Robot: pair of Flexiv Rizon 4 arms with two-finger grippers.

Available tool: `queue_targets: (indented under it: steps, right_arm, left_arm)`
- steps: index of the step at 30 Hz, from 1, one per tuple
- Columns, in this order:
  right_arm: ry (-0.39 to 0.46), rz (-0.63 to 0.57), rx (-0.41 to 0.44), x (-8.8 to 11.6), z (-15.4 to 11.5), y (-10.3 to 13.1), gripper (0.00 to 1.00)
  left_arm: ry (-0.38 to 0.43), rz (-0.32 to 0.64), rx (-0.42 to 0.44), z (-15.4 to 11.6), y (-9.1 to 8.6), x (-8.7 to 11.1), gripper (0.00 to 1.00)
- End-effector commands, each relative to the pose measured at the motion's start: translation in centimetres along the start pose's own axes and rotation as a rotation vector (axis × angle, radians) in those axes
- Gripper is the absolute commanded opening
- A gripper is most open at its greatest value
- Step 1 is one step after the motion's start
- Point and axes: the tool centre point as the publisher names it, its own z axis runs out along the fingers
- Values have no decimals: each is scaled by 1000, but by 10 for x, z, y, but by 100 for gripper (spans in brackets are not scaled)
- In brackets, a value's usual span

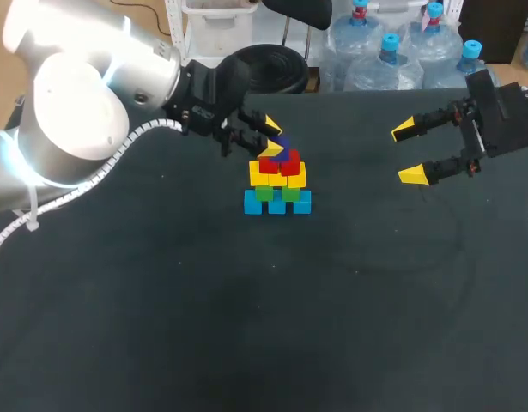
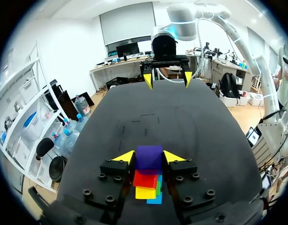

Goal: Place the blue cubes, place green cubes on the blue cubes, place the yellow cubes on the green cubes, then place the red cubes on the yellow cubes, and place purple cube on the red cubes.

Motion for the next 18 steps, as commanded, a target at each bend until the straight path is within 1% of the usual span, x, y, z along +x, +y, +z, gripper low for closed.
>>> queue_targets:
  steps: [1,7,13,18]
  right_arm:
    - [0,-1,1,0,1,0,100]
    - [0,-1,1,0,1,0,100]
    - [0,-1,1,0,1,0,100]
    - [0,-1,1,0,1,0,100]
  left_arm:
    - [3,-1,6,1,4,0,7]
    - [3,-2,6,1,5,1,9]
    - [2,-5,7,1,6,1,16]
    - [2,-5,10,2,6,2,17]
